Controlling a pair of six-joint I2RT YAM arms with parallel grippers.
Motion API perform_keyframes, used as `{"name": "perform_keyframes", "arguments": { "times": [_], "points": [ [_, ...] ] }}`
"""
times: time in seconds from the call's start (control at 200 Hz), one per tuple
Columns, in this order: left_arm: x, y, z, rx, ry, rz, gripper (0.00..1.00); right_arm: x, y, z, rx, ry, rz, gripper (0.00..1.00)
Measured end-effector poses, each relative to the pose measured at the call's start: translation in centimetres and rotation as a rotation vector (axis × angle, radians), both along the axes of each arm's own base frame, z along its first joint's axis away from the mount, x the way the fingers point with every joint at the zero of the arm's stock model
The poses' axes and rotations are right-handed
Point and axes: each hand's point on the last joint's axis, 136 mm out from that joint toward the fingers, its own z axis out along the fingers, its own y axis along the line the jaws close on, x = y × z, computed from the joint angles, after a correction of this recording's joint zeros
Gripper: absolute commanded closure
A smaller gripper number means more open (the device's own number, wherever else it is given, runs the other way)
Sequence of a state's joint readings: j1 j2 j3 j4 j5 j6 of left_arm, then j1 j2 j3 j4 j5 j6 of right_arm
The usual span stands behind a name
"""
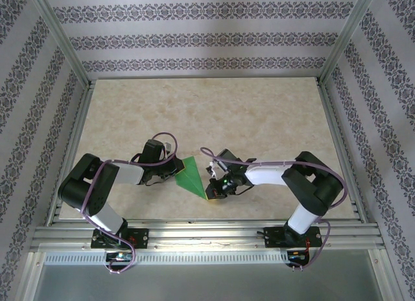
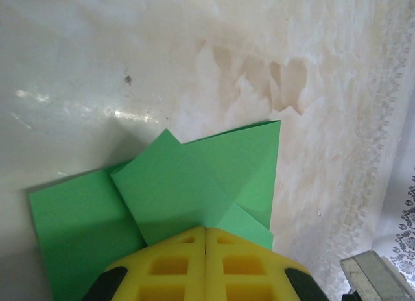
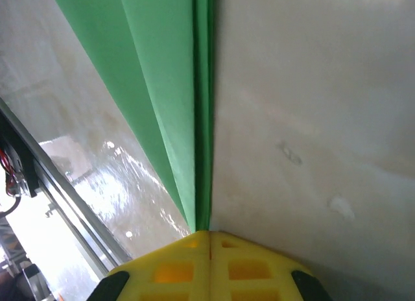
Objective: Fold a paper plane with a square sheet of paper (pick it up from the middle)
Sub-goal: Fourth fold the wing at the center of the table.
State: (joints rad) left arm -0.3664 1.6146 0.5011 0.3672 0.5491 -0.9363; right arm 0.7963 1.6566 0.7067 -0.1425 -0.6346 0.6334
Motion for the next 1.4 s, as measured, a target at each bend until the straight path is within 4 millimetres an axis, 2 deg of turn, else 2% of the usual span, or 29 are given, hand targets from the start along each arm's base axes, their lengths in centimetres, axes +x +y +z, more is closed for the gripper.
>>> {"name": "perform_keyframes", "arguments": {
  "times": [0.155,0.335,0.4,0.5,0.634,0.784,0.929,0.969,1.084,1.144,1.264,1.324,1.364,1.399],
  "points": [
    [0.0,0.2,0.0,0.007,-0.006,0.008,0.94,0.1,0.2,1.7,0.013,-0.018,-0.003,0.94],
    [0.1,0.5,0.1,0.017,-0.012,0.019,0.94,2.4,2.8,4.1,0.085,-0.065,-0.011,0.94],
    [0.0,0.5,0.0,0.019,-0.012,0.021,0.94,2.9,3.9,4.0,0.103,-0.064,-0.011,0.93],
    [0.0,0.5,0.0,0.019,-0.012,0.021,0.94,2.9,4.6,2.3,0.091,-0.031,-0.012,0.95],
    [-0.1,0.6,0.0,0.019,-0.011,0.022,0.94,1.7,3.7,-0.2,0.061,0.021,-0.014,0.96],
    [-0.1,0.6,0.0,0.015,-0.008,0.028,0.95,1.0,3.1,-0.1,0.099,0.000,-0.011,0.96],
    [-0.2,0.7,0.0,0.015,-0.004,0.034,0.95,-1.0,1.1,-0.1,0.091,0.013,-0.009,0.95],
    [-0.2,0.8,0.0,0.018,-0.006,0.036,0.94,-1.4,0.5,0.0,0.079,0.019,-0.010,0.91],
    [-0.3,1.0,0.0,0.013,-0.001,0.050,0.95,-1.3,-0.2,1.7,0.069,-0.034,-0.014,0.89],
    [-0.3,1.1,0.0,0.007,0.000,0.060,0.95,-0.6,-0.3,3.1,0.068,-0.096,-0.016,0.82],
    [-0.4,1.4,0.0,0.004,-0.001,0.082,0.95,2.3,-0.2,6.3,0.046,-0.278,-0.034,0.72],
    [-0.5,1.5,0.1,0.004,0.000,0.091,0.95,3.9,-0.4,7.6,0.029,-0.361,-0.057,0.62],
    [-0.5,1.5,0.0,0.005,0.000,0.095,0.95,4.9,-0.7,8.2,0.015,-0.410,-0.076,0.48],
    [-0.5,1.6,0.1,0.006,-0.001,0.097,0.95,5.7,-1.2,8.5,-0.004,-0.451,-0.093,0.42]
  ]
}}
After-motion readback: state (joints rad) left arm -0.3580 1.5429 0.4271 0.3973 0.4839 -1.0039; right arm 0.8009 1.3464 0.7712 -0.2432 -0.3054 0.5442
